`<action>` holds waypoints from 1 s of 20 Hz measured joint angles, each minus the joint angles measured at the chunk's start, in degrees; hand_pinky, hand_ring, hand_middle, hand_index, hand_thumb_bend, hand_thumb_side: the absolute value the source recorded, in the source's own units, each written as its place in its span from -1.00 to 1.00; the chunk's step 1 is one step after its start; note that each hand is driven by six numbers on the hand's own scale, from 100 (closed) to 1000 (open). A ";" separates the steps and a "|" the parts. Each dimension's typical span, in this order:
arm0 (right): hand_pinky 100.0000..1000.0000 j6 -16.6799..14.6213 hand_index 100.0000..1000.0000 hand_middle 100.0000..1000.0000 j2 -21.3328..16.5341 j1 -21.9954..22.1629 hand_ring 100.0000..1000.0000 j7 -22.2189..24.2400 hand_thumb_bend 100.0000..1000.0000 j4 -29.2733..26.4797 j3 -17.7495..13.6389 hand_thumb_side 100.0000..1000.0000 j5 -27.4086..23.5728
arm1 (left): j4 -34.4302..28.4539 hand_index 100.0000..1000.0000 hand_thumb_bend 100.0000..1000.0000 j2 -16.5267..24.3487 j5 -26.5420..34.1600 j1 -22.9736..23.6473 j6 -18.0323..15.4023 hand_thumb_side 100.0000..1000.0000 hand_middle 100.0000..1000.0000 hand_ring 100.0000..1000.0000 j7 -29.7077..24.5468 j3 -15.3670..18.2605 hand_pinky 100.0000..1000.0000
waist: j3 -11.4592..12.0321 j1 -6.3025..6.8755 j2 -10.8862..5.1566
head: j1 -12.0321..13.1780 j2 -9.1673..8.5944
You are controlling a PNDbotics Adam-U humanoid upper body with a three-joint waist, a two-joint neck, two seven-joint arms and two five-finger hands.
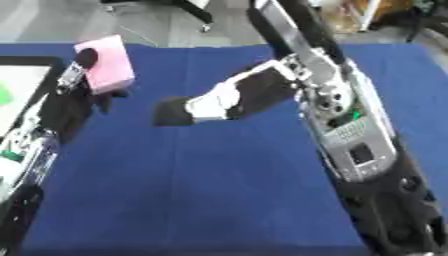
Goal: Pick up the objects with one hand, pass them to the other hand, and then place them into the box on the other side of the table.
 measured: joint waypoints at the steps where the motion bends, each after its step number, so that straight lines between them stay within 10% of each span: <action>1: 0.76 -0.15 0.90 0.91 -0.10 0.02 0.87 -0.06 0.68 0.00 0.01 0.12 -0.07 | -0.01 -0.09 -1.00 1.50 -2.63 -0.50 0.79 -0.11 -0.99 -0.78 1.59 0.63 0.36 | -0.04 0.17 -0.07 | 1.36 0.00; 10: 0.74 -0.71 0.90 0.89 -0.51 0.56 0.85 -0.25 0.66 -0.01 0.56 0.12 -0.41 | 9.00 -0.01 -0.98 14.83 -32.39 -6.42 7.10 -1.00 -0.94 -0.70 11.38 3.43 0.17 | -0.53 0.81 -0.49 | 6.46 0.00; 20: 0.74 -0.79 0.90 0.87 -0.85 0.99 0.85 0.03 0.65 -0.01 1.28 0.12 -0.41 | 33.15 0.04 -0.54 17.64 -63.38 -11.01 12.13 -1.00 -0.88 -0.69 13.36 3.96 0.07 | -0.98 0.98 -0.82 | 6.04 0.00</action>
